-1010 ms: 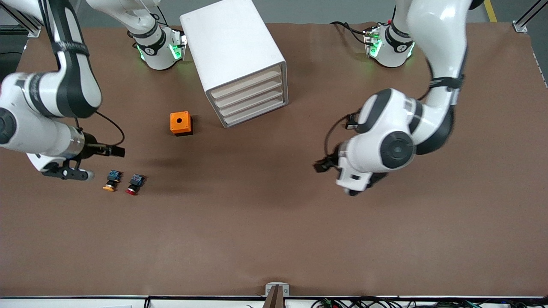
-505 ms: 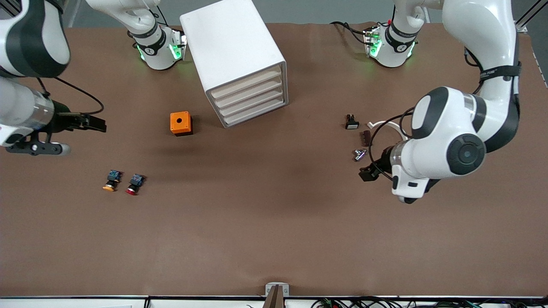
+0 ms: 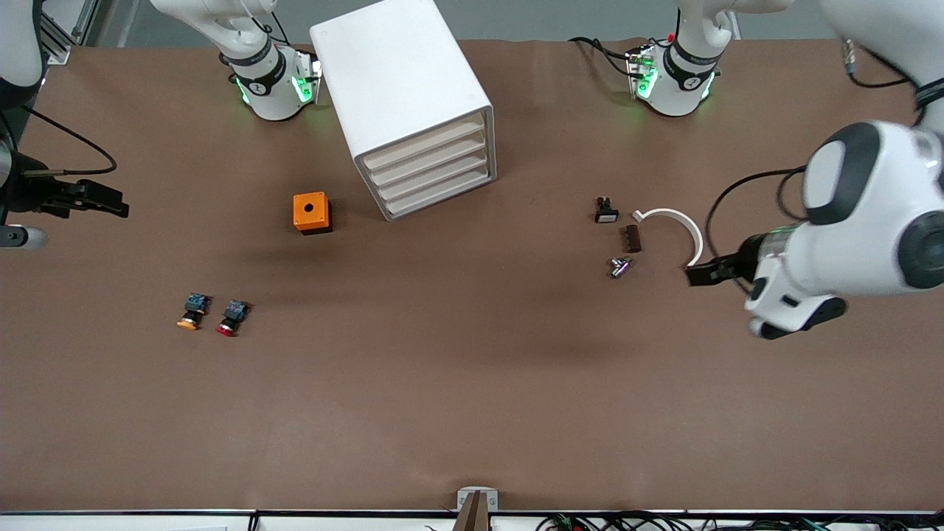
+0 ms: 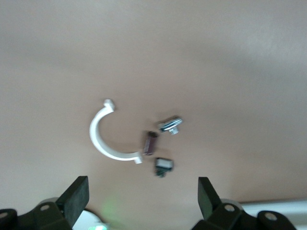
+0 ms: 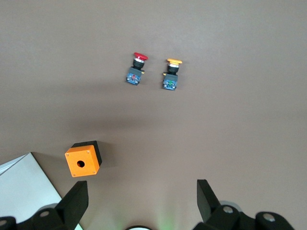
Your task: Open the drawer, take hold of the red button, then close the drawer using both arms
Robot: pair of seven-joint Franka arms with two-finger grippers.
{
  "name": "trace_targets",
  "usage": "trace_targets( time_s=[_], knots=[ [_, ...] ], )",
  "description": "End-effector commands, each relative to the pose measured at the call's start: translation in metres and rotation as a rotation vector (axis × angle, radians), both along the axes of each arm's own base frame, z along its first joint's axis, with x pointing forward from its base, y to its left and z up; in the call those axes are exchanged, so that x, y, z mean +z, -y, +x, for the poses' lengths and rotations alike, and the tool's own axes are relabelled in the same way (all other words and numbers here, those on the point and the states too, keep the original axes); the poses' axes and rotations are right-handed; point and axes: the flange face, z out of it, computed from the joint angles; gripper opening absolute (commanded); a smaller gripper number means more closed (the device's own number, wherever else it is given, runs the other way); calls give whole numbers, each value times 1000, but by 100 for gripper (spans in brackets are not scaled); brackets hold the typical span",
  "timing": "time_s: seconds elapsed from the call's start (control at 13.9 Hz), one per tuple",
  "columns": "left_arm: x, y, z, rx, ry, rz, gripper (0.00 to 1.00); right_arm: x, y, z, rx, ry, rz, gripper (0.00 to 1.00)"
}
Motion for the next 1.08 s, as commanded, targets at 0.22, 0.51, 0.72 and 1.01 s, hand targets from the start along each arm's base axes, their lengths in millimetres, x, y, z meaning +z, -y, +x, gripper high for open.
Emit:
trace_targets(
  time_s=[0.22,0.51,0.72,1.01],
  knots=[
    [33,-68,-46,-137,24,7,100,12,10,-2,-14,2,-11,100],
    [39,-89,-80,-163,128,3,100,27,2,-2,-2,-1,-10,100],
    [41,-100,-91,-147,163,9,100,66,4,1,-3,60,-22,100],
    [40,-108,-95,-152,175,4,100,96,-2,-7,3,60,-25,100]
  ],
)
